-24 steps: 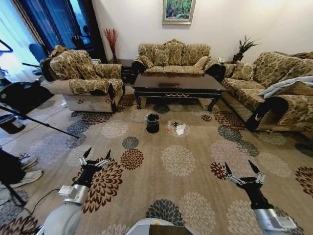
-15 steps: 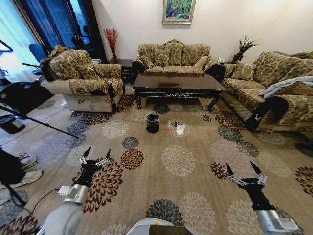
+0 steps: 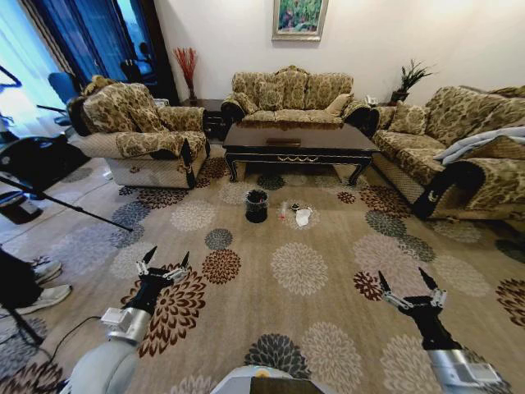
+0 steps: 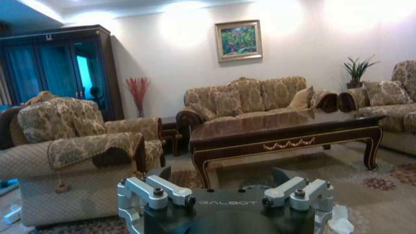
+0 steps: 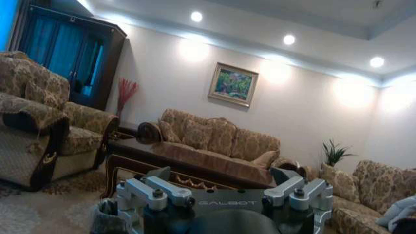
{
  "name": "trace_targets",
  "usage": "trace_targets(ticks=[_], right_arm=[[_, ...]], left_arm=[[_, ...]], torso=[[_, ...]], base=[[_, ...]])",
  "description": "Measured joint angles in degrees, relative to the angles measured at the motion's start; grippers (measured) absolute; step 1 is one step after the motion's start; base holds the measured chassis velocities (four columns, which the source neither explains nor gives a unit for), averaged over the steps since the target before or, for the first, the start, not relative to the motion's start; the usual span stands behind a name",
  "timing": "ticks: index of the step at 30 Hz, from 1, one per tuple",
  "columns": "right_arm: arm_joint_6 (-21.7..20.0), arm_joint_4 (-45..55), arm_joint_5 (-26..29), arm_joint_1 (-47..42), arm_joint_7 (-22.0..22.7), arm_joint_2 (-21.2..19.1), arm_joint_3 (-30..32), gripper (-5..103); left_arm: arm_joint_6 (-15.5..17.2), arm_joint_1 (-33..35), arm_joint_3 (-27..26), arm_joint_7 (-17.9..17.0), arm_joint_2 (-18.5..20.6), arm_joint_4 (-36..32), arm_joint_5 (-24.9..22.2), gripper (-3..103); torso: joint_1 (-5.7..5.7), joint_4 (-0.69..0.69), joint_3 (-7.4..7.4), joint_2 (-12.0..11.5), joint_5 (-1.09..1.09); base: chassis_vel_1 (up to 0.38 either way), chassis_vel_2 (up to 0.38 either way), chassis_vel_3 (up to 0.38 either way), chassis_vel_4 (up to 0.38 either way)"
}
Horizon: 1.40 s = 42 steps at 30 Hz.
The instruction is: Move to the front of the table and pick up the trash from the floor, then place it into the trash bin.
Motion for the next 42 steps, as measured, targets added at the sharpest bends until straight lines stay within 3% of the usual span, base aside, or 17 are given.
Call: trace_targets(ticks=[42], right_arm=[[0.1, -1.2, 0.9, 0.2, 0.0, -0.4, -0.3, 100]], left_arm=[[0.8, -0.8, 0.2, 0.3, -0.5, 1.3, -0.3, 100]], torso=[[-5.04, 0.00, -6.33, -11.4, 0.00]], base=[[0.000, 0.000, 0.000, 0.000]])
